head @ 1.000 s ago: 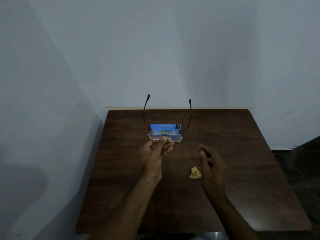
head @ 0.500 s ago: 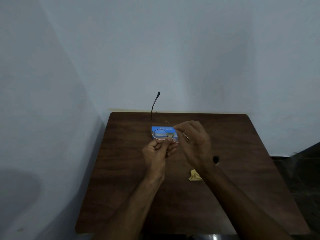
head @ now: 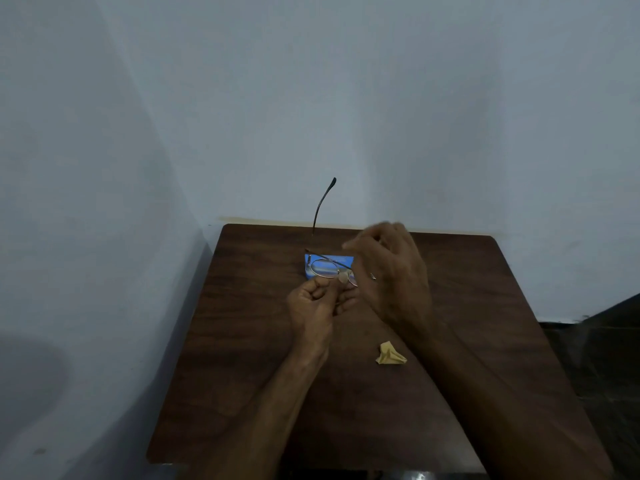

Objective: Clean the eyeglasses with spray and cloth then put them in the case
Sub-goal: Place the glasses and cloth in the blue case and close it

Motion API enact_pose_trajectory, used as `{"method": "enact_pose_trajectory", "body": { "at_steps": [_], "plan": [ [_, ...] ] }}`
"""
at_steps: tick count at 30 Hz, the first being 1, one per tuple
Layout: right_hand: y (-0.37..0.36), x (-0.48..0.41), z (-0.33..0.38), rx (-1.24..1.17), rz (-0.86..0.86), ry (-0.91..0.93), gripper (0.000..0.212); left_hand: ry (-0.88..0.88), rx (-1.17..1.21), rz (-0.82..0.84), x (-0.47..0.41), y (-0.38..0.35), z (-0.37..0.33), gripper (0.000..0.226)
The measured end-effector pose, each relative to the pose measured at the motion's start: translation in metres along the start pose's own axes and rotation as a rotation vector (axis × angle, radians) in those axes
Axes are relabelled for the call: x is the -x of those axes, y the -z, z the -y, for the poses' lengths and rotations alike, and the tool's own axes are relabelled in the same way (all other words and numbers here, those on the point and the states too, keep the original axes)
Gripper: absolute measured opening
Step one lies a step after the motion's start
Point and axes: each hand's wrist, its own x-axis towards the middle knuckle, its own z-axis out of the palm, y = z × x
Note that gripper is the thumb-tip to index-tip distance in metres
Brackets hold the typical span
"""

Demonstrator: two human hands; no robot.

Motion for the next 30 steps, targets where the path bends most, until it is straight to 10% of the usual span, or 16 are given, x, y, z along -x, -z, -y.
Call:
{"method": "enact_pose_trajectory", "body": {
  "at_steps": [8, 18, 30],
  "plan": [
    [-0.008, -0.068, 0.001, 0.315, 0.174, 0.238, 0.065, 0.010, -0.034, 0.002, 0.003, 0.004, 0.002, 0.014],
    [-0.016, -0.012, -0.028, 0.017, 0.175, -0.025, 0.014, 0.030, 0.049, -0.061, -0.002, 0.024, -0.017, 0.013],
    [-0.026, 0.048, -0.027, -0.198, 0.187, -0.187, 0.041, 0.146, 0.146, -0.070, -0.015, 0.024, -0.016, 0.010]
  ]
}}
